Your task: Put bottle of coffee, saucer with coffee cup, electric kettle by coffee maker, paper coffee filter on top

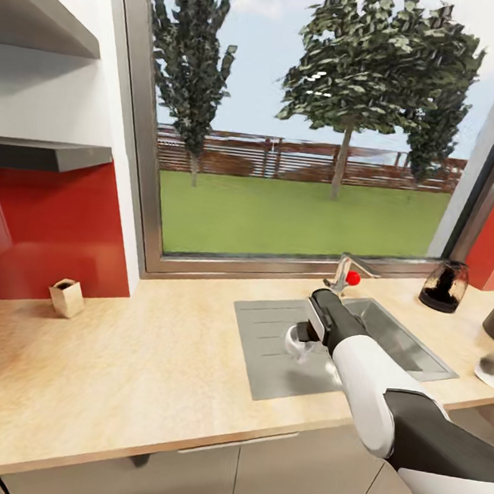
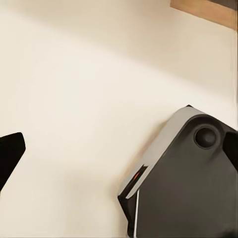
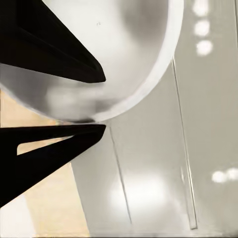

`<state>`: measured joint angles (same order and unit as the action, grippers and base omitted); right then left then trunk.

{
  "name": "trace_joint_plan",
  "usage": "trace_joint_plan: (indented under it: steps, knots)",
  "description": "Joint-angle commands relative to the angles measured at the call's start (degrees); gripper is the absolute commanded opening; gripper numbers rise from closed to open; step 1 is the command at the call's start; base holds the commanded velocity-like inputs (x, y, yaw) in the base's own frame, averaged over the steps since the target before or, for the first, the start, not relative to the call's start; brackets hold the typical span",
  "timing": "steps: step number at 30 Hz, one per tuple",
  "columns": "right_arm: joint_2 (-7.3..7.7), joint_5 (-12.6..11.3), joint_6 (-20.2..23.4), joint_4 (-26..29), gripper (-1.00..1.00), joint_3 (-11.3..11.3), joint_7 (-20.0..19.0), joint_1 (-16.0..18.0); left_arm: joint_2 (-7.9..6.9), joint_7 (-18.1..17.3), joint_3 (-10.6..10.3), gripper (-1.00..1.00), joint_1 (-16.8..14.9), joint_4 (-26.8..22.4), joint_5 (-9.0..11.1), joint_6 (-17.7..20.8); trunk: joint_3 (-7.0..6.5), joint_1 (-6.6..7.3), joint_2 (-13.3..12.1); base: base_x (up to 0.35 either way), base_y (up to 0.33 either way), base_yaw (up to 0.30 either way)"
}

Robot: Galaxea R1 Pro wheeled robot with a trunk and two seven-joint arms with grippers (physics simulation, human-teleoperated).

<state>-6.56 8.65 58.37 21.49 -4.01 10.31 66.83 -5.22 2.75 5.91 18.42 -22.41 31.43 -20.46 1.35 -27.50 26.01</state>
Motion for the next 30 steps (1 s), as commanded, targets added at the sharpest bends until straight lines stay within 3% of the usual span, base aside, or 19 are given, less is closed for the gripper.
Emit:
trace_joint_plan:
  steps: [1, 9, 11, 21, 25, 30]
  knots:
    - [0.08, 0.5, 0.2, 0.0, -1.0, -0.5, -0.2, 0.1, 0.01, 0.2, -0.1, 1.0, 0.0, -0.2, 0.4, 0.0, 0.07, -0.04, 0.1, -0.007, 0.0, -0.277]
    - [4.52, 0.2, -0.4, -0.5, -1.0, -0.5, -0.5, 0.1, 0.04, 0.1, -0.2, 1.0, 0.1, -0.2, 0.4, 0.0, -0.33, -0.04, 0.1, -0.001, 0.0, -0.277]
    - [8.07, 0.2, -0.6, -0.7, -1.0, -0.4, -3.3, 0.1, 0.06, 0.1, -0.2, 1.0, 0.0, -0.4, 0.4, 0.0, -0.43, -0.04, 0.1, 0.0, 0.0, -0.276]
    - [13.64, 0.3, -4.5, -5.3, -1.0, -0.4, -5.2, 0.1, 0.04, 0.1, -0.2, 1.0, 0.0, -0.9, 0.3, 0.0, -0.94, -0.04, 0.1, 0.0, 0.0, -0.276]
    - [17.26, 0.2, -5.6, -6.4, -1.0, -0.4, -5.8, 0.1, 0.04, 0.1, -0.2, 1.0, 0.0, -1.0, 0.3, 0.1, -1.15, -0.04, 0.1, 0.0, 0.0, -0.273]
    - [21.67, 0.7, -10.1, -11.8, -1.0, -0.3, -7.5, 0.1, 0.04, 0.1, -0.2, 1.0, 0.0, -1.3, 0.2, 0.1, -1.43, -0.04, 0.1, 0.0, 0.0, -0.265]
